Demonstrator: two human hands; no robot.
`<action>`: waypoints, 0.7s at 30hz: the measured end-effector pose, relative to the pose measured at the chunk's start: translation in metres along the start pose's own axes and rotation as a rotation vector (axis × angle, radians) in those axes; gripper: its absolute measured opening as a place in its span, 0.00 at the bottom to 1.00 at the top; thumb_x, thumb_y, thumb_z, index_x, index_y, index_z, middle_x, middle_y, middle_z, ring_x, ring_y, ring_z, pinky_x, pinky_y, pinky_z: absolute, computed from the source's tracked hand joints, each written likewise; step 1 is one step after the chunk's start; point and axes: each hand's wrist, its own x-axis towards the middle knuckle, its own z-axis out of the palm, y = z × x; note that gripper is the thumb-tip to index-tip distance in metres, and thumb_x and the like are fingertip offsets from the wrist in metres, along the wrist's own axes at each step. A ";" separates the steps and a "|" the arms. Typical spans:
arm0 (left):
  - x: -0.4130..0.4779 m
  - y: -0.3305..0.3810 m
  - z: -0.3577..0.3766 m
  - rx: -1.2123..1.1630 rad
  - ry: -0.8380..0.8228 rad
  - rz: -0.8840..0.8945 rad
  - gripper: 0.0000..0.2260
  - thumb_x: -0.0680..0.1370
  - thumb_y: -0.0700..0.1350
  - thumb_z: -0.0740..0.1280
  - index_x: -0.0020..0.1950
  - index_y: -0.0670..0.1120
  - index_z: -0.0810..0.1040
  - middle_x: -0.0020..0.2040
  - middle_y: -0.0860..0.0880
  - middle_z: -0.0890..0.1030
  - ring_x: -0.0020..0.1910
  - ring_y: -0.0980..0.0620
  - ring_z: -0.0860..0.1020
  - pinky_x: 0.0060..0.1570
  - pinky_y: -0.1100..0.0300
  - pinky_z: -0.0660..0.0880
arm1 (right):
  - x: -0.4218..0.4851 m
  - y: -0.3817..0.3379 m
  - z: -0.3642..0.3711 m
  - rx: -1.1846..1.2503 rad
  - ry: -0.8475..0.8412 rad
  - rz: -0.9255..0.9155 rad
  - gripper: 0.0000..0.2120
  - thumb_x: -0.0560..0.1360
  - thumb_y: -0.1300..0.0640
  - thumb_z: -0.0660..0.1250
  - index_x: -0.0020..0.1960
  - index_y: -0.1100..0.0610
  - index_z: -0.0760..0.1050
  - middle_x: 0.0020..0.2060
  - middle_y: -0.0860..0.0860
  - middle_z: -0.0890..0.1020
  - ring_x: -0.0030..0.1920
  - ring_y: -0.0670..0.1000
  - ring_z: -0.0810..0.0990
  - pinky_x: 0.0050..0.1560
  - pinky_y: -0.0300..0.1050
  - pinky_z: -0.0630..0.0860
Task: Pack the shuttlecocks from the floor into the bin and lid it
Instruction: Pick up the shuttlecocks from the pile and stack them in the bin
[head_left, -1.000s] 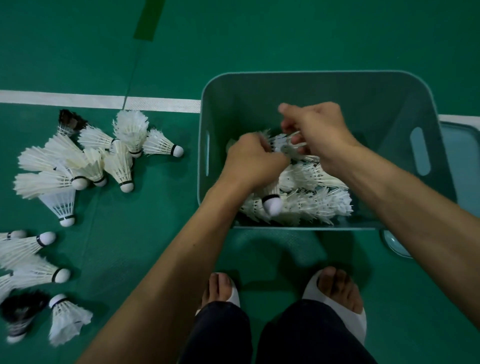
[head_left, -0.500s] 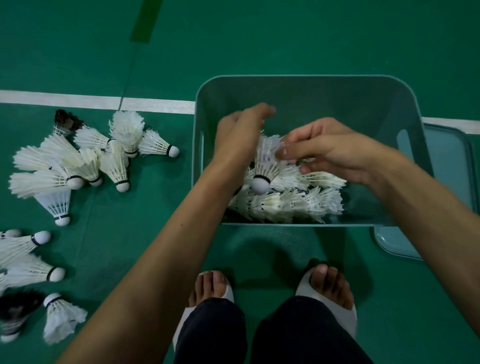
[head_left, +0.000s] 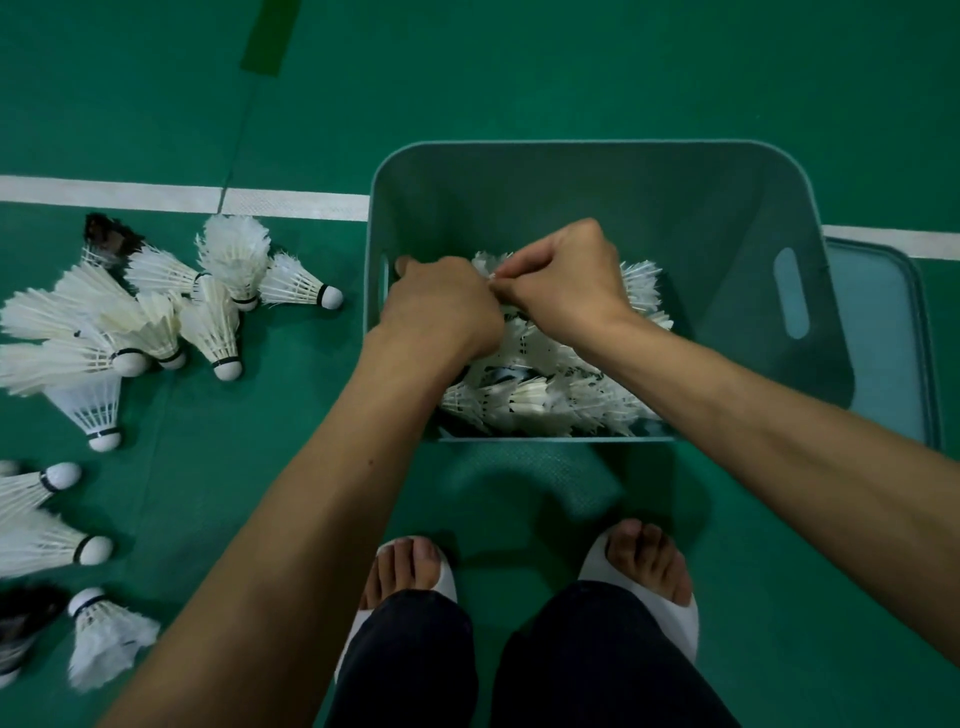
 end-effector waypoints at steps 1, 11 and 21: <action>0.000 0.001 0.001 0.034 -0.013 0.001 0.21 0.80 0.40 0.61 0.73 0.41 0.70 0.76 0.31 0.61 0.67 0.34 0.74 0.64 0.48 0.72 | 0.001 0.001 0.002 -0.007 0.019 -0.002 0.09 0.68 0.55 0.82 0.33 0.47 0.84 0.36 0.41 0.86 0.44 0.44 0.85 0.51 0.47 0.84; 0.020 -0.004 0.003 -0.017 0.073 0.106 0.09 0.78 0.38 0.66 0.57 0.41 0.72 0.61 0.37 0.77 0.56 0.37 0.77 0.48 0.52 0.70 | 0.014 0.008 0.001 -0.026 0.121 0.055 0.07 0.67 0.53 0.83 0.35 0.49 0.86 0.38 0.44 0.87 0.45 0.44 0.85 0.51 0.46 0.84; 0.022 -0.009 0.011 -0.377 0.321 0.207 0.20 0.73 0.37 0.71 0.64 0.44 0.79 0.60 0.45 0.82 0.57 0.45 0.80 0.53 0.57 0.75 | 0.027 0.014 -0.003 0.409 -0.049 0.421 0.05 0.73 0.63 0.77 0.48 0.63 0.84 0.34 0.54 0.84 0.29 0.48 0.77 0.29 0.40 0.73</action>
